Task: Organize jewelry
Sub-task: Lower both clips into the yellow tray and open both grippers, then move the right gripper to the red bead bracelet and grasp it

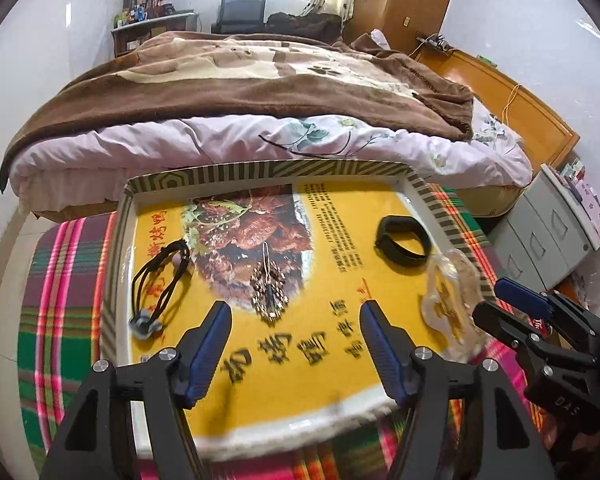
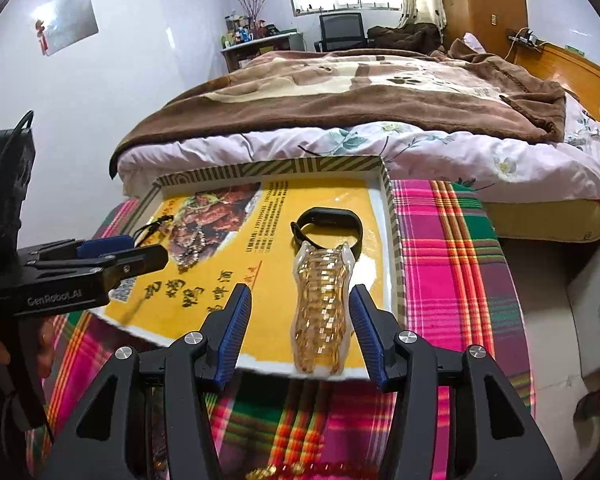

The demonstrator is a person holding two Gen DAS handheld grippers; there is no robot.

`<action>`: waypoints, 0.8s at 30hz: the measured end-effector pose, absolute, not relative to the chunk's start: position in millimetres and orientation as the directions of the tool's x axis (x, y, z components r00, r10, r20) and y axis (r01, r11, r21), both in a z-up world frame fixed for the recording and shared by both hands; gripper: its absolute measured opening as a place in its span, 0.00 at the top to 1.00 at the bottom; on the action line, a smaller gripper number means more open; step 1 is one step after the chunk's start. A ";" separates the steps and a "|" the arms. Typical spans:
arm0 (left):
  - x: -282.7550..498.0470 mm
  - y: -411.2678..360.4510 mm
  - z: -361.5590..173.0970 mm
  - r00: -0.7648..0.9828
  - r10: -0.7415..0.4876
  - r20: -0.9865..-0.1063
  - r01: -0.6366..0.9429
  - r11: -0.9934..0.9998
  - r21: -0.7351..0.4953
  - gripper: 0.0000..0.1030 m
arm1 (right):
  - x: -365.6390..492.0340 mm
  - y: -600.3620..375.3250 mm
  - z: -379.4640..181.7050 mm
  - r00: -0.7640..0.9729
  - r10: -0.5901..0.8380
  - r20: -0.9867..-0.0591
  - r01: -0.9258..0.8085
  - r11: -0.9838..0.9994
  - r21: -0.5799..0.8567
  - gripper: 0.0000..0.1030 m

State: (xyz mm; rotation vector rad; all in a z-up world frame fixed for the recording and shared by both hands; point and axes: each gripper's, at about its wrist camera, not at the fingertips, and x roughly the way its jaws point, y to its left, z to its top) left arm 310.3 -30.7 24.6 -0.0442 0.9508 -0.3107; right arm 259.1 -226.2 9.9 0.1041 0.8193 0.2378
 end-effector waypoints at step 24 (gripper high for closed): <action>146.9 30.4 57.0 0.625 -0.250 -0.739 0.150 0.968 -0.201 0.33 | 138.3 -253.6 34.8 0.700 0.301 -0.647 -0.173 0.951 0.255 0.49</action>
